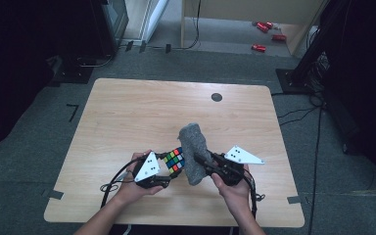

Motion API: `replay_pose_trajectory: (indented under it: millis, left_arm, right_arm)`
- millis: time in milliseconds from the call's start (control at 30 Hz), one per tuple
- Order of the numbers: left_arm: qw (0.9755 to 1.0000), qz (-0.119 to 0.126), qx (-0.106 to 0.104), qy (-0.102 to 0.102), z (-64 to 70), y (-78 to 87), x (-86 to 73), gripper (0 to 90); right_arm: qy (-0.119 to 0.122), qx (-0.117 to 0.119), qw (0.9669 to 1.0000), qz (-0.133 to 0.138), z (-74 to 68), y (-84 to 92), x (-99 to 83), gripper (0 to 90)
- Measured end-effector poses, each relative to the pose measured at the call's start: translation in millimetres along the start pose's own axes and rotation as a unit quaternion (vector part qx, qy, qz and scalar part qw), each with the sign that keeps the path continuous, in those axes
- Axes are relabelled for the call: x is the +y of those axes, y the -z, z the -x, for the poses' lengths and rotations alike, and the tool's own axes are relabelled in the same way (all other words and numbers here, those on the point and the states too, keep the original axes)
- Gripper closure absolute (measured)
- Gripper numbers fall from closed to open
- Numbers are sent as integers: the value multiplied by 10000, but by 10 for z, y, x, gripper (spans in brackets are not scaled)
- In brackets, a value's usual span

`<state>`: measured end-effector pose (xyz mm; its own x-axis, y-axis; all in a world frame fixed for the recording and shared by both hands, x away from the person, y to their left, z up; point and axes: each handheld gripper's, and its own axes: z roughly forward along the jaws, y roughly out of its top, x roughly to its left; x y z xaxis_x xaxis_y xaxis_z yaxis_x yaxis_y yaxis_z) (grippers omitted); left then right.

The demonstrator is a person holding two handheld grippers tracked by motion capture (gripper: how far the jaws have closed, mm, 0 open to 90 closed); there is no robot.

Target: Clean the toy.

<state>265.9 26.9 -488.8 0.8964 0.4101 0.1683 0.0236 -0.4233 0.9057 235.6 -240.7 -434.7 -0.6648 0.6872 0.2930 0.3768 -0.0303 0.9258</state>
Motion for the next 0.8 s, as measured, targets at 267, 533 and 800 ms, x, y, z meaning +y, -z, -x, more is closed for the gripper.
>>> replay_pose_trajectory:
  millis: [267,533,800]
  left_arm:
    - [9998,33,6,-199,71,21,51,343]
    - [9999,-80,66,-8,-15,12,27,343]
    - [9999,-28,62,-96,38,20,56,343]
  right_arm:
    - [226,-37,9993,-304,-68,-120,-78,677]
    - [-239,-304,9987,-342,71,-68,-73,681]
    - [138,-30,9993,-346,-114,-132,-68,675]
